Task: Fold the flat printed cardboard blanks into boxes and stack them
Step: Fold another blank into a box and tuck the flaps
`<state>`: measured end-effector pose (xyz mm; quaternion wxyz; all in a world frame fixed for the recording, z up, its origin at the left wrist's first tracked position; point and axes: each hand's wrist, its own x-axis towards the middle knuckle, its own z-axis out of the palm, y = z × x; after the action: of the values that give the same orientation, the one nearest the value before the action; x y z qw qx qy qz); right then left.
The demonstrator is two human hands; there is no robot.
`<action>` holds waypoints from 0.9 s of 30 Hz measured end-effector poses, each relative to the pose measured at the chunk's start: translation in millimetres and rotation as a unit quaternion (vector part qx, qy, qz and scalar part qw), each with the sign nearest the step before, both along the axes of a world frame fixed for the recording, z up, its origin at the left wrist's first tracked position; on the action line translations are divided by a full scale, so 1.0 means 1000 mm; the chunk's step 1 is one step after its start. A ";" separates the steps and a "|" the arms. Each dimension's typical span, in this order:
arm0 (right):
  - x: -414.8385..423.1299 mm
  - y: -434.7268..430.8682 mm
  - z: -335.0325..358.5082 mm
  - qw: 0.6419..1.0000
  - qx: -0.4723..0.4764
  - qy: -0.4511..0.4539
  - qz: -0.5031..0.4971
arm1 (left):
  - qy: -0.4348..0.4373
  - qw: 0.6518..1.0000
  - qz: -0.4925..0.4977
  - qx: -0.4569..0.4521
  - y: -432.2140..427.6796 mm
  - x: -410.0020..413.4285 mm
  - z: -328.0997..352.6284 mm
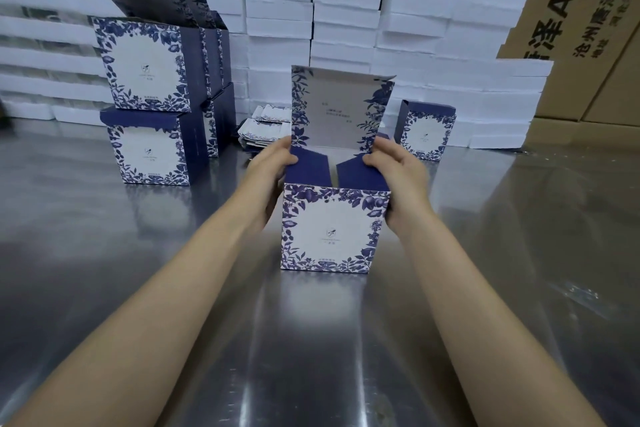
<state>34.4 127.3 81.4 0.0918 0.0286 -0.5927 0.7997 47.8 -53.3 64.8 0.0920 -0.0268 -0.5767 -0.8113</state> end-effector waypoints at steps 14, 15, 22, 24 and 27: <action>-0.022 -0.008 -0.010 0.999 -0.035 -0.027 0.010 | 0.034 0.996 0.082 -0.015 0.006 -0.014 -0.003; -0.022 -0.008 -0.018 0.997 -0.060 -0.045 0.031 | 0.043 0.996 0.077 -0.021 0.005 -0.013 -0.007; -0.026 0.009 -0.046 0.986 -0.145 -0.080 0.031 | 0.009 0.997 0.070 -0.027 -0.017 -0.008 -0.020; -0.023 0.008 -0.041 0.988 -0.136 -0.057 0.054 | 0.032 0.997 0.059 -0.031 -0.014 -0.006 -0.017; -0.012 0.000 -0.029 0.987 -0.126 -0.024 0.092 | 0.054 0.998 0.006 -0.041 -0.004 -0.002 -0.014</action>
<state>22.2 127.2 52.1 0.0065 0.0518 -0.4841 0.8734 45.9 -57.6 50.9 0.1268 -0.0704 -0.6038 -0.7838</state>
